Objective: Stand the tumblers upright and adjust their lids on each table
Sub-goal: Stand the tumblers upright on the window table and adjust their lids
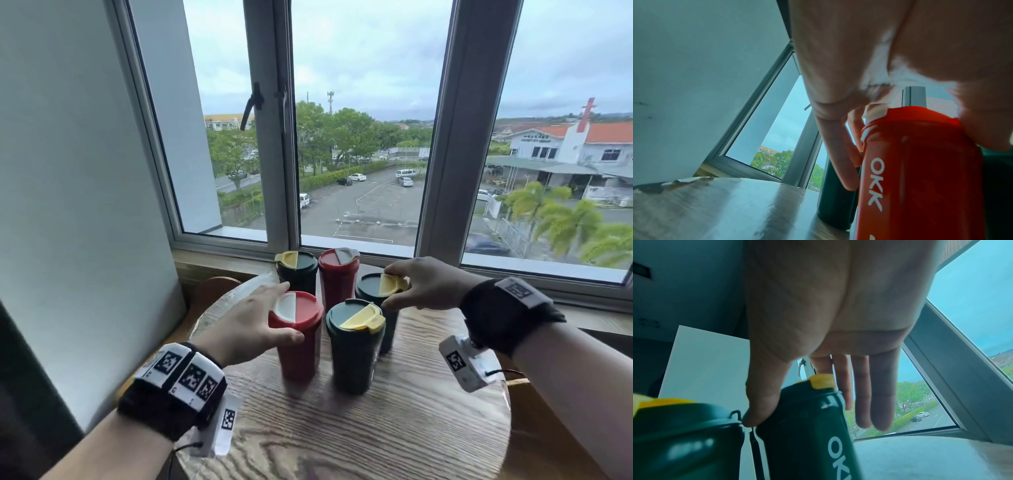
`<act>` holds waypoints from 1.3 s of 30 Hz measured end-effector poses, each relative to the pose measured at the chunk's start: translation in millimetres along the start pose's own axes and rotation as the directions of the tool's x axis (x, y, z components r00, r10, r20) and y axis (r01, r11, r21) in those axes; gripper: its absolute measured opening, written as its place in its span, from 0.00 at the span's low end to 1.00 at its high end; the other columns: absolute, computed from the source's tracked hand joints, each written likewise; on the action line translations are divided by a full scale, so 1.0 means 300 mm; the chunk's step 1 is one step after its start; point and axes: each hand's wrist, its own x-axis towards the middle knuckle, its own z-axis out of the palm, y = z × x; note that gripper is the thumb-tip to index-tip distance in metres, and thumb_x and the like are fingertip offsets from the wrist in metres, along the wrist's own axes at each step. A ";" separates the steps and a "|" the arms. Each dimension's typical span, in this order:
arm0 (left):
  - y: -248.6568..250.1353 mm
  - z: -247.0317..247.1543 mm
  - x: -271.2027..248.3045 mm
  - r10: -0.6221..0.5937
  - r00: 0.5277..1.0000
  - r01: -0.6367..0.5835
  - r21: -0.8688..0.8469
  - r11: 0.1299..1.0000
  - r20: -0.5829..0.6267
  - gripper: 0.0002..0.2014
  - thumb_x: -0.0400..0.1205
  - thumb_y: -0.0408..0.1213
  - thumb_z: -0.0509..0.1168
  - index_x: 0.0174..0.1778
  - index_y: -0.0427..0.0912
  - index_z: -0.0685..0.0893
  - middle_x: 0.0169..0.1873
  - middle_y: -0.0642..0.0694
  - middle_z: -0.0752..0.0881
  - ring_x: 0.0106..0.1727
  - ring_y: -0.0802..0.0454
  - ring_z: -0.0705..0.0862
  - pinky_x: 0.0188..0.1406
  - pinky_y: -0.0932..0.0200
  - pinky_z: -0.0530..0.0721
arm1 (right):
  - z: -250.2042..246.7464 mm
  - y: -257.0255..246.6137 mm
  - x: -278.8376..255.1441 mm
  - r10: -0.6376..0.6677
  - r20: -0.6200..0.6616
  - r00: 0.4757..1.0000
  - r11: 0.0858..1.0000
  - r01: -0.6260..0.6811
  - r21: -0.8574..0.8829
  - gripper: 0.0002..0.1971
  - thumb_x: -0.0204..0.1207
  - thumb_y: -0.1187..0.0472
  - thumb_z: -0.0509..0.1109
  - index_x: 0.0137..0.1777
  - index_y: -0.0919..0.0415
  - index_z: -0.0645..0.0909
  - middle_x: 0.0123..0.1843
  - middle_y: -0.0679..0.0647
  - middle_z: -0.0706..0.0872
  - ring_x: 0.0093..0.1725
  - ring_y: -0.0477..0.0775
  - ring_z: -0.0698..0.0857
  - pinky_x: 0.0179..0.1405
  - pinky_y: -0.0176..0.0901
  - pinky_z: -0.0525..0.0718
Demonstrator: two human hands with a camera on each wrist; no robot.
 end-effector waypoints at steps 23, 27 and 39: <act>-0.030 -0.003 0.085 -0.278 0.947 0.210 -0.348 0.914 -0.159 0.38 0.75 0.62 0.74 0.77 0.40 0.80 0.63 0.42 0.88 0.56 0.46 0.90 0.58 0.45 0.91 | 0.015 0.098 0.091 0.089 0.082 0.993 0.796 -0.120 0.594 0.19 0.78 0.56 0.79 0.64 0.66 0.88 0.56 0.67 0.93 0.48 0.56 0.93 0.44 0.47 0.92; -0.001 -0.053 0.102 -0.387 0.918 0.325 -0.399 0.857 -0.084 0.23 0.84 0.54 0.68 0.49 0.34 0.90 0.42 0.37 0.93 0.37 0.39 0.94 0.41 0.44 0.95 | -0.022 0.065 0.112 0.255 0.098 0.962 0.793 -0.266 0.548 0.14 0.82 0.62 0.76 0.54 0.76 0.89 0.50 0.74 0.93 0.34 0.59 0.93 0.32 0.44 0.92; 0.067 -0.073 0.150 -0.454 0.890 0.434 -0.351 0.830 0.026 0.17 0.82 0.40 0.69 0.39 0.27 0.90 0.29 0.34 0.92 0.34 0.38 0.94 0.41 0.40 0.95 | -0.036 -0.028 0.162 0.398 0.079 0.914 0.784 -0.384 0.487 0.13 0.77 0.65 0.77 0.52 0.78 0.88 0.41 0.71 0.94 0.37 0.65 0.95 0.44 0.57 0.95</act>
